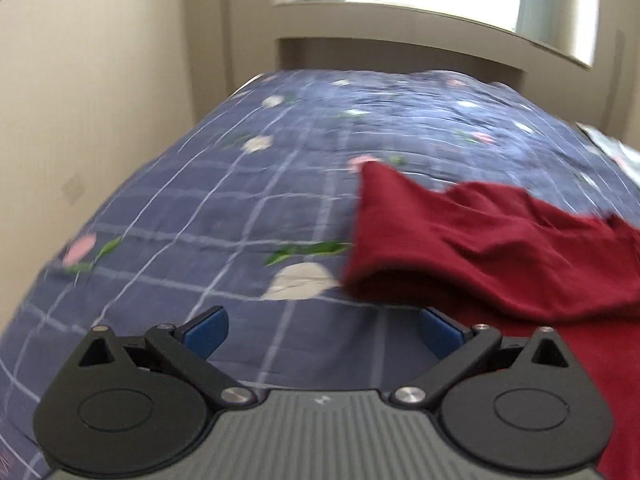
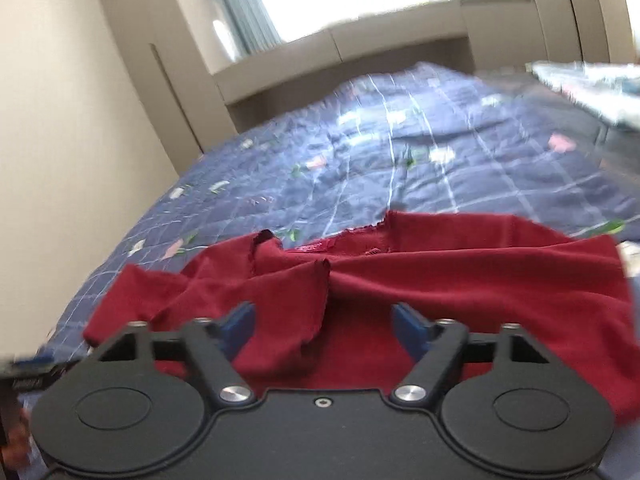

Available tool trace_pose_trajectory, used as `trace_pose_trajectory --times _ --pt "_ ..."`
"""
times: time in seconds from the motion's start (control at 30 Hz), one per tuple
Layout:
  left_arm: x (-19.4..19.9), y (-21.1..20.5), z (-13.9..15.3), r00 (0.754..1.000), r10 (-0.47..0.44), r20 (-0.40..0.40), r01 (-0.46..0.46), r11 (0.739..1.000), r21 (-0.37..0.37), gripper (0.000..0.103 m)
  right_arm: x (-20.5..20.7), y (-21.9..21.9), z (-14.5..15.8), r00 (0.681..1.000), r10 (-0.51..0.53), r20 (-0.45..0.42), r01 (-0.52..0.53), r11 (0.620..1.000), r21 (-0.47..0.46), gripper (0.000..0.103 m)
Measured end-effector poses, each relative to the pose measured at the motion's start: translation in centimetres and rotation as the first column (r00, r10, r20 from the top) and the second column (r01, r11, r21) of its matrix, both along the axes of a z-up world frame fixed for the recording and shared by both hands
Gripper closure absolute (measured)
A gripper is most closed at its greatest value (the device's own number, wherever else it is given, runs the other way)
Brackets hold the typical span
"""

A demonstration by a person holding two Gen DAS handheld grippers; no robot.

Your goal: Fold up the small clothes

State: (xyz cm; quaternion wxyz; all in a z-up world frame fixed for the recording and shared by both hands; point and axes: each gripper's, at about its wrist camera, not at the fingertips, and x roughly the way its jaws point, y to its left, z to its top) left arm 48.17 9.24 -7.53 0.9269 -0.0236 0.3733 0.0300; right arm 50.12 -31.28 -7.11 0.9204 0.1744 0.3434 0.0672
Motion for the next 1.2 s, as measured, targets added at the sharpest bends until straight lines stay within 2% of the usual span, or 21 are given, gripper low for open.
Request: trace_pose_trajectory --times 0.13,0.27,0.37,0.5,0.73,0.83,1.0,1.1,1.2 --pt "1.7 2.2 -0.1 0.998 0.06 -0.018 -0.061 0.997 -0.051 0.0 2.2 0.4 -1.4 0.998 -0.027 -0.056 0.027 1.0 -0.002 0.057" --pt "2.9 2.7 -0.1 0.996 0.09 -0.023 -0.09 0.995 -0.042 0.0 2.1 1.1 -1.6 0.998 -0.025 -0.057 0.025 1.0 0.002 0.07" --pt "3.5 2.4 -0.1 0.995 0.092 -0.032 -0.092 0.996 -0.019 0.0 2.1 1.5 -1.7 0.998 -0.008 -0.064 0.011 0.999 0.036 0.073" --pt "3.6 2.0 0.2 0.996 0.081 -0.023 -0.081 0.997 0.0 0.0 2.0 2.1 -1.3 0.999 0.0 -0.048 0.0 1.0 0.011 0.1" --pt "3.6 1.8 1.7 0.999 0.052 0.009 -0.052 0.999 -0.015 0.0 -0.2 0.8 2.8 0.995 0.024 0.092 -0.02 0.999 -0.044 0.1" --pt "3.9 1.4 2.0 0.999 0.032 0.03 -0.032 0.999 -0.026 0.0 -1.4 -1.1 3.8 0.994 0.004 0.113 0.003 0.998 -0.059 0.1" --pt "6.0 -0.2 0.8 1.0 0.028 0.01 -0.028 0.999 -0.024 0.0 -2.1 -3.5 2.2 0.995 -0.053 0.079 0.058 0.997 -0.058 0.1" --pt "7.3 -1.4 -0.1 1.0 0.004 -0.003 -0.004 0.999 -0.032 0.0 -2.1 -3.9 0.4 0.997 -0.071 0.03 0.072 0.997 -0.042 0.1" --pt "8.6 -2.7 -0.8 0.999 -0.034 -0.006 0.034 0.999 -0.008 0.0 -2.3 -3.9 -0.8 0.996 -0.086 0.02 0.087 0.995 -0.051 0.1"
